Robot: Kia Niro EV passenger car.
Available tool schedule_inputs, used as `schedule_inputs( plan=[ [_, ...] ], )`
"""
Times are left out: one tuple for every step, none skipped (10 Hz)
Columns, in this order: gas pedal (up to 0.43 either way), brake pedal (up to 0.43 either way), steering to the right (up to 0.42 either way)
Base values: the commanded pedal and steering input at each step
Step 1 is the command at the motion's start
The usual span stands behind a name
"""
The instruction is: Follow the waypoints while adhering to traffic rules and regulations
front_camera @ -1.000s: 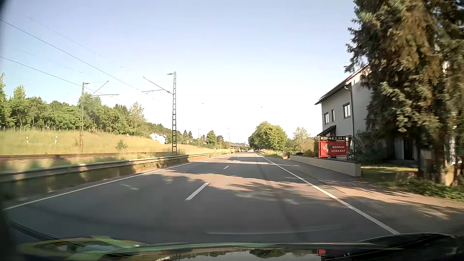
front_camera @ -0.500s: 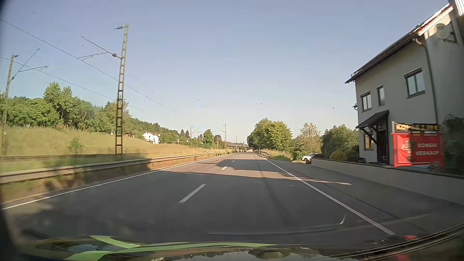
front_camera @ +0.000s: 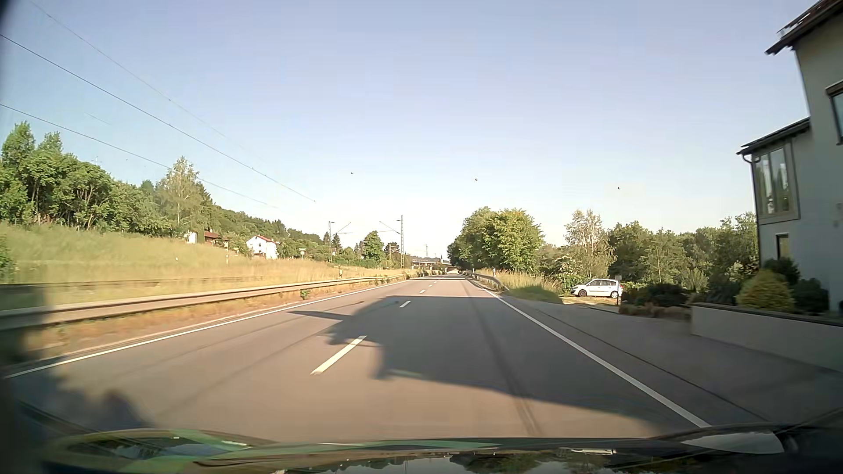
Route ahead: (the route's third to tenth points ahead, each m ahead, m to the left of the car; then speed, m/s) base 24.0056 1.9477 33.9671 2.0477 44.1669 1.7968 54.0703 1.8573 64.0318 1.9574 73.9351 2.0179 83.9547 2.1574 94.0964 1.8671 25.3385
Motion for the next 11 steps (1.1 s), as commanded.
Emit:
schedule_inputs(
  plan=[
    [0.177, 0.0, -0.002],
    [0.157, 0.0, -0.002],
    [0.157, 0.0, -0.002],
    [0.157, 0.0, -0.002],
    [0.157, 0.0, -0.002],
    [0.169, 0.0, -0.002],
    [0.189, 0.0, -0.002],
    [0.22, 0.0, -0.002],
    [0.24, 0.0, -0.002],
    [0.248, 0.0, -0.002],
    [0.26, 0.0, -0.002]
  ],
)
